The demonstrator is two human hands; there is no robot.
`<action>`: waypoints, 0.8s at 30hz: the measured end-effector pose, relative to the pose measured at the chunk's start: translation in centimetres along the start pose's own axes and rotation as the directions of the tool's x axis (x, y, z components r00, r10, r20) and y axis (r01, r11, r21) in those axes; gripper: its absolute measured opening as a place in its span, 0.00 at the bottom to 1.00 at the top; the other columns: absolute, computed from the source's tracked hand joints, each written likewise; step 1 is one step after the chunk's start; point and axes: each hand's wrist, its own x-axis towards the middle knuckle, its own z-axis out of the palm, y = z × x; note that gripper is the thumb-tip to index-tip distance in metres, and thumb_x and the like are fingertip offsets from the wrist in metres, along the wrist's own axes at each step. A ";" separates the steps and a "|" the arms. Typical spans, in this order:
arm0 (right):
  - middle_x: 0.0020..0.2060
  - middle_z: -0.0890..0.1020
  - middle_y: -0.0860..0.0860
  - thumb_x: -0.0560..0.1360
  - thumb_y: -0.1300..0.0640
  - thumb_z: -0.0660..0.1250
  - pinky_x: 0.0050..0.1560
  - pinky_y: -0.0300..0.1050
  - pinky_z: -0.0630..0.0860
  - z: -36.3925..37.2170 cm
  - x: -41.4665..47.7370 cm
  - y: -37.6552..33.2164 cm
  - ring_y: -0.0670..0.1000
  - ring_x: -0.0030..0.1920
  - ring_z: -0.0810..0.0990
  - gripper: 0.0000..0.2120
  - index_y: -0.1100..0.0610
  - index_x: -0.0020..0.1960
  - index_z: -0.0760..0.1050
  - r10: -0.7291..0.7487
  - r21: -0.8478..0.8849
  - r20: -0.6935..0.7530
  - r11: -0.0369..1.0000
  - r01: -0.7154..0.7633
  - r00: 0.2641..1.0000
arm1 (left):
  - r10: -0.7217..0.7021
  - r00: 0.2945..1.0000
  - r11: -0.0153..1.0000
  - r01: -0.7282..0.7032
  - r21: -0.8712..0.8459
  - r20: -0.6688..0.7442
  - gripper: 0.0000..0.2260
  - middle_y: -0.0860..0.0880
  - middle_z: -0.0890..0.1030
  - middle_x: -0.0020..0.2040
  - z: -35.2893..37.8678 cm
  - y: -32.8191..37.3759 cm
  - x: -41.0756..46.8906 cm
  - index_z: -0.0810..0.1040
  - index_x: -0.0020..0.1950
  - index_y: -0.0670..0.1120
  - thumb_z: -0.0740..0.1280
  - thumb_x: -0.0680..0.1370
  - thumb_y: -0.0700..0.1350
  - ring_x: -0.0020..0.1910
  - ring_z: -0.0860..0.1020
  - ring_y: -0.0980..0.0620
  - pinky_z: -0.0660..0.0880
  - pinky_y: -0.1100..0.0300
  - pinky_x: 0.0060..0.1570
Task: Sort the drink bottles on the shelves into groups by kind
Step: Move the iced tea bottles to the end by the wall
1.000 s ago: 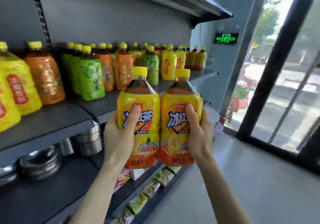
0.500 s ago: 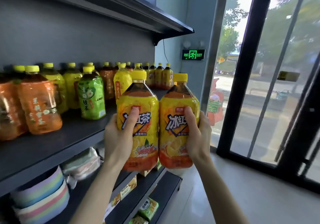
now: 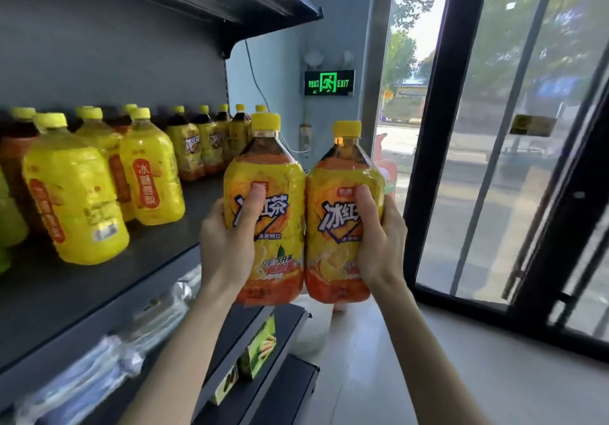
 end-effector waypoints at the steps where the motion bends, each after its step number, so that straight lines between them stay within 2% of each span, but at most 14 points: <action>1: 0.41 0.84 0.50 0.65 0.28 0.60 0.50 0.59 0.80 0.2 1.9 1.2 0.52 0.45 0.84 0.25 0.48 0.46 0.76 -0.005 0.008 0.008 1.000 0.005 1.000 | -0.004 1.000 1.000 0.004 0.006 -0.007 0.16 0.60 0.84 0.41 1.2 -1.2 1.4 0.79 0.45 0.56 0.65 0.70 0.68 0.42 0.82 0.60 0.77 0.62 0.40; 6: 0.40 0.84 0.50 0.65 0.29 0.61 0.47 0.55 0.81 2.2 12.0 6.5 0.51 0.43 0.84 0.26 0.51 0.45 0.76 -0.015 0.024 0.086 1.000 0.013 0.996 | -0.031 0.996 0.997 0.037 0.066 -0.085 0.18 0.58 0.84 0.38 6.7 -5.5 8.8 0.78 0.44 0.53 0.63 0.67 0.65 0.39 0.82 0.61 0.75 0.69 0.36; 10: 0.37 0.83 0.48 0.65 0.30 0.59 0.40 0.39 0.78 5.1 18.8 9.9 0.44 0.39 0.82 0.26 0.52 0.44 0.75 -0.033 0.044 0.156 0.999 0.026 0.987 | -0.045 0.982 0.991 0.067 0.114 -0.185 0.19 0.57 0.83 0.39 9.2 -8.2 14.2 0.78 0.44 0.53 0.62 0.66 0.66 0.37 0.80 0.65 0.72 0.73 0.33; 12: 0.37 0.83 0.48 0.66 0.30 0.59 0.42 0.42 0.78 6.9 21.4 11.7 0.44 0.39 0.82 0.26 0.52 0.44 0.76 -0.020 0.057 0.196 0.998 0.009 0.980 | -0.043 0.974 0.987 0.076 0.139 -0.223 0.20 0.58 0.83 0.42 9.7 -9.6 16.6 0.78 0.46 0.55 0.62 0.66 0.67 0.39 0.80 0.65 0.73 0.71 0.37; 14: 0.37 0.83 0.49 0.66 0.30 0.59 0.45 0.51 0.79 8.9 23.8 13.4 0.48 0.41 0.82 0.27 0.54 0.44 0.76 -0.027 0.073 0.240 0.997 0.010 0.971 | -0.031 0.962 0.984 0.076 0.159 -0.272 0.22 0.59 0.83 0.43 10.0 -11.1 19.0 0.79 0.49 0.55 0.62 0.66 0.68 0.42 0.80 0.65 0.74 0.68 0.42; 17: 0.37 0.82 0.52 0.67 0.30 0.60 0.47 0.57 0.78 12.1 26.9 15.8 0.52 0.41 0.82 0.27 0.56 0.43 0.75 -0.040 0.116 0.299 0.993 0.005 0.953 | -0.008 0.944 0.979 0.074 0.187 -0.331 0.24 0.56 0.83 0.47 10.1 -13.6 22.2 0.79 0.53 0.53 0.62 0.67 0.68 0.47 0.81 0.59 0.76 0.59 0.49; 19: 0.37 0.83 0.52 0.66 0.31 0.61 0.45 0.55 0.79 14.1 28.7 17.3 0.51 0.40 0.82 0.27 0.56 0.42 0.75 -0.043 0.161 0.338 0.987 -0.013 0.940 | 0.005 0.929 0.978 0.072 0.194 -0.371 0.23 0.56 0.83 0.49 10.4 -15.2 24.1 0.78 0.54 0.55 0.62 0.67 0.68 0.50 0.80 0.59 0.76 0.58 0.52; 21: 0.35 0.83 0.48 0.66 0.31 0.61 0.42 0.47 0.79 16.1 30.9 18.7 0.46 0.38 0.82 0.27 0.56 0.42 0.75 -0.054 0.191 0.376 0.981 -0.021 0.925 | 0.026 0.911 0.975 0.067 0.211 -0.411 0.23 0.58 0.82 0.51 10.5 -16.6 26.5 0.77 0.56 0.56 0.62 0.67 0.68 0.52 0.79 0.59 0.74 0.60 0.55; 24: 0.33 0.82 0.43 0.67 0.32 0.62 0.42 0.41 0.76 18.8 34.1 20.0 0.41 0.37 0.80 0.22 0.52 0.41 0.75 -0.062 0.207 0.430 0.978 -0.032 0.901 | 0.065 0.875 0.963 0.071 0.259 -0.480 0.30 0.57 0.81 0.55 10.9 -18.3 29.7 0.76 0.61 0.53 0.63 0.68 0.71 0.56 0.78 0.57 0.73 0.55 0.60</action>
